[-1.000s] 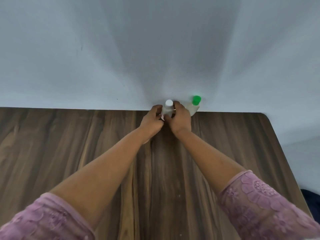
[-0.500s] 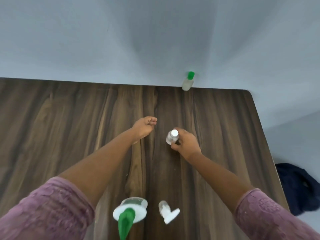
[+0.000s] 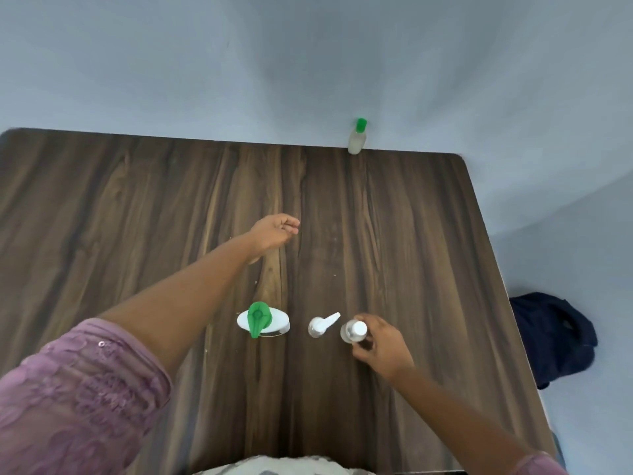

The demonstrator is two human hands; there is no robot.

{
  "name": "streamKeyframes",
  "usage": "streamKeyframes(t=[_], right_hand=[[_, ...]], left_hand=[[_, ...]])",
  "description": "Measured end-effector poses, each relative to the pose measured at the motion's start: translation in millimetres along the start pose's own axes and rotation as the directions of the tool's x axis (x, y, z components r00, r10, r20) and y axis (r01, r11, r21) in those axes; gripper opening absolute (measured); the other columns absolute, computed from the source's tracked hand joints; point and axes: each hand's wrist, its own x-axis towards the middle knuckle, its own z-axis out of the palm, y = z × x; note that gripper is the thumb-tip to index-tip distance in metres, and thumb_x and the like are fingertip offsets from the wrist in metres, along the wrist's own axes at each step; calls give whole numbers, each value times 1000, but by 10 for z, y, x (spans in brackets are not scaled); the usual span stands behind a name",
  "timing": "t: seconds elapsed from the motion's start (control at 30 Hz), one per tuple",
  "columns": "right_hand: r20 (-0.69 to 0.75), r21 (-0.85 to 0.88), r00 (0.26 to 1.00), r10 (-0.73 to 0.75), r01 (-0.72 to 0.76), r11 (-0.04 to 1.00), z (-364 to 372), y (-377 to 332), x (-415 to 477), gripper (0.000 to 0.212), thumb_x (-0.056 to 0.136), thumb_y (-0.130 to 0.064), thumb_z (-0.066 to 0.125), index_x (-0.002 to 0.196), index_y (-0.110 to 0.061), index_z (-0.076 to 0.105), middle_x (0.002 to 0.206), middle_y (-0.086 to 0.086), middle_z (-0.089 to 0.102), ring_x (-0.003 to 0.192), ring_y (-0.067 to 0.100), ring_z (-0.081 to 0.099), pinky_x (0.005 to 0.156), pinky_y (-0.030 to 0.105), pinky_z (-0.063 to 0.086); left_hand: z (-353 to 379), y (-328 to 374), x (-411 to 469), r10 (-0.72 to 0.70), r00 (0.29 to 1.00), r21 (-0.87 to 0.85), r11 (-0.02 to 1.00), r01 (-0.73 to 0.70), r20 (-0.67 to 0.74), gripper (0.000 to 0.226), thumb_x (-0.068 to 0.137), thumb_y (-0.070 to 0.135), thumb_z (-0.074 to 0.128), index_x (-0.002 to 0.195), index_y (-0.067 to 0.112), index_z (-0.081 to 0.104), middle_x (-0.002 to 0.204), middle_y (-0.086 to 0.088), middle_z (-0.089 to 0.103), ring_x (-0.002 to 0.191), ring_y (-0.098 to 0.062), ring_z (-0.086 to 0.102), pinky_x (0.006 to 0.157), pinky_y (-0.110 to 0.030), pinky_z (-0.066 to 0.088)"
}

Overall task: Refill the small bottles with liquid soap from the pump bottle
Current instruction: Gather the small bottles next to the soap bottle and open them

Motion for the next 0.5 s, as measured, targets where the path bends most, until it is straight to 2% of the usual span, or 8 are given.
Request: streamKeyframes(t=[0.1,0.23,0.33,0.4,0.5], right_hand=[[-4,1,1000,16,-16,1000,34,-12,-132,46,70,-16,71,115,-13,62,109,-5,62,84,5,56,73,3,33],[-30,23,999,23,-22,999,65,-46,-203,45,72,-14,69,116,-17,60,106,-13,55,84,7,56,72,8,38],[-51,25,999,14,-13,1000,99,-56,-222,51,77,-12,70,125,-16,55,113,-16,48,93,3,53,84,18,46],[-37,30,999,40,-39,999,126,-32,-222,61,80,-13,69,136,-19,46,120,-17,41,104,1,48,95,22,44],[53,43,996,75,-78,996,161,50,-216,84,81,-9,65,150,-23,19,134,-16,30,123,1,37,104,21,36]], left_hand=[[-15,-9,-81,9,1000,1,1000,-9,1,34,92,-2,42,119,11,55,118,-10,62,118,-20,54,105,-34,40],[-21,26,-164,16,1000,3,1000,-16,-1,33,92,0,44,120,11,55,119,-8,62,116,-17,54,103,-30,40],[-10,41,-184,21,1000,10,1000,-21,1,34,92,-1,44,122,9,55,120,-9,61,116,-17,54,101,-30,40],[4,39,-173,24,1000,7,1000,-24,-5,34,91,-2,44,121,9,55,119,-10,62,116,-18,55,101,-30,41],[5,35,-145,14,1000,11,1000,-14,-4,33,90,-2,45,117,13,57,117,-9,63,116,-18,55,104,-33,41]])
